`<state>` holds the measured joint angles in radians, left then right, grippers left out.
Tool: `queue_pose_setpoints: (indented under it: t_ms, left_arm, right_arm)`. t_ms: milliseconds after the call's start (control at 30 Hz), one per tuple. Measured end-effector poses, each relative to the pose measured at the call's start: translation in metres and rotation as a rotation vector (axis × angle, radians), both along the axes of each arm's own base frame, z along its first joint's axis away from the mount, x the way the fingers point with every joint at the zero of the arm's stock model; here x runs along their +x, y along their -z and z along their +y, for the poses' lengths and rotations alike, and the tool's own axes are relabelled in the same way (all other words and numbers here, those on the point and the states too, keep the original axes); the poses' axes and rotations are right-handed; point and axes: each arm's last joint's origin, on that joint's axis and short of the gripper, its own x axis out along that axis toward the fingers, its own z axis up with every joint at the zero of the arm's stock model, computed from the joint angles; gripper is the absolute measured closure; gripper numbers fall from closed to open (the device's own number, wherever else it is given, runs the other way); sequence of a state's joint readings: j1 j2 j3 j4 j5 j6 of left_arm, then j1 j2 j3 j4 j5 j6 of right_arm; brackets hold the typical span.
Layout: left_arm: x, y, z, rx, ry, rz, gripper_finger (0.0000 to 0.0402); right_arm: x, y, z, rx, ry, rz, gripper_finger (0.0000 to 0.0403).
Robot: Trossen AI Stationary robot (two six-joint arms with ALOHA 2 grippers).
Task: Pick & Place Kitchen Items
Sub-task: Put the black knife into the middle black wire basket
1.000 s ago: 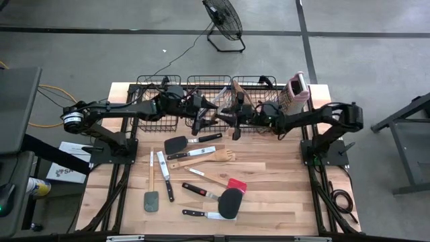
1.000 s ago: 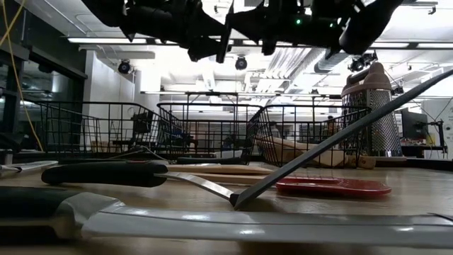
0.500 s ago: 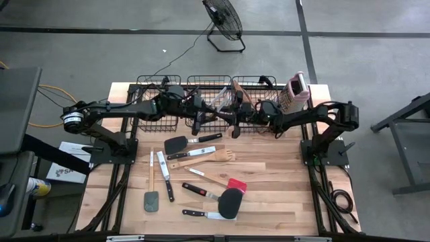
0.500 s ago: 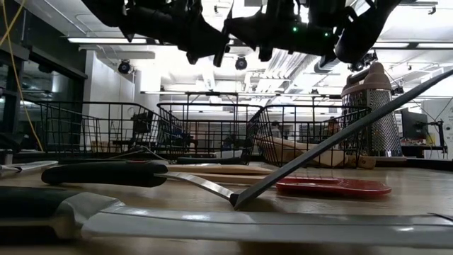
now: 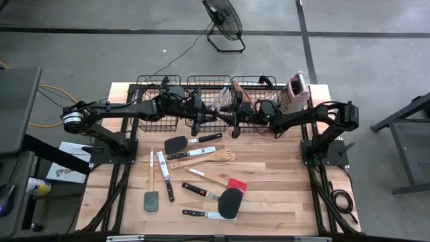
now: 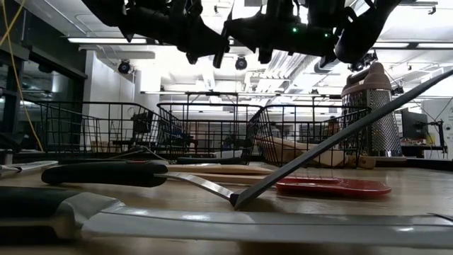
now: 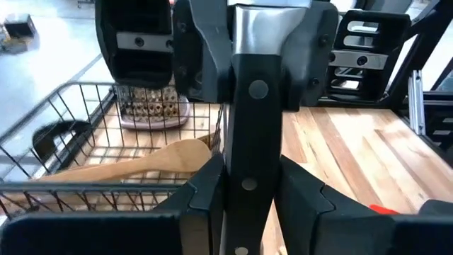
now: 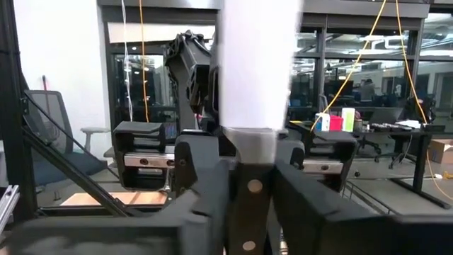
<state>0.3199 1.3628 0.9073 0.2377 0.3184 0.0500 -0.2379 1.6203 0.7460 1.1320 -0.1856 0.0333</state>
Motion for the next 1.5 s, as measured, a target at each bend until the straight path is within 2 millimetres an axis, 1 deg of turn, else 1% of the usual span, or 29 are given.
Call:
queue_pose_setpoints:
  t_ms: [100,167,267,367,467,567,633,800,967,1100,1200,1333,1500]
  left_arm:
    - [0.0,0.002,0.001,-0.003,-0.041,0.019,0.0313]
    - [0.0,0.002,0.002,0.0,-0.074,0.025,0.0313]
    - [-0.001,0.005,0.004,0.006,-0.135,0.056,0.0313]
    - [-0.003,0.009,0.006,0.005,-0.229,0.101,0.0313]
    - [-0.005,0.014,0.009,0.0,-0.353,0.153,0.0313]
    - [-0.009,0.019,0.012,-0.016,-0.465,0.209,0.0313]
    - [-0.011,0.022,0.012,-0.035,-0.507,0.239,0.0313]
    - [-0.017,0.027,0.022,-0.144,-0.572,0.271,0.0313]
    - [-0.024,0.035,0.034,-0.287,-0.632,0.312,0.0313]
    - [-0.027,0.039,0.039,-0.367,-0.673,0.33,0.0313]
    - [-0.026,0.035,0.04,-0.429,-0.677,0.325,0.0313]
    - [-0.028,0.027,0.039,-0.453,-0.694,0.376,0.0313]
    - [-0.025,0.015,0.041,-0.455,-0.695,0.39,0.0313]
  right_arm:
    - [0.0,0.0,0.0,0.037,-0.007,-0.002,0.0237]
    - [0.001,0.002,0.0,0.059,-0.009,0.019,0.0202]
    - [0.001,0.005,-0.001,0.089,0.011,0.054,0.0166]
    - [0.002,0.01,-0.003,0.113,0.062,0.1,0.0147]
    - [0.001,0.013,-0.004,0.153,0.119,0.158,0.0142]
    - [-0.004,0.012,-0.005,0.207,0.183,0.204,0.0143]
    - [-0.007,0.009,-0.005,0.234,0.219,0.228,0.0145]
    - [-0.019,-0.007,-0.004,0.255,0.287,0.224,0.0148]
    - [-0.033,-0.025,-0.001,0.305,0.307,0.197,0.0149]
    - [-0.041,-0.031,0.0,0.31,0.32,0.218,0.0149]
    - [-0.045,-0.032,0.001,0.313,0.326,0.245,0.0149]
    - [-0.047,-0.032,0.002,0.336,0.328,0.265,0.0149]
    - [-0.047,-0.032,0.002,0.341,0.332,0.269,0.0149]
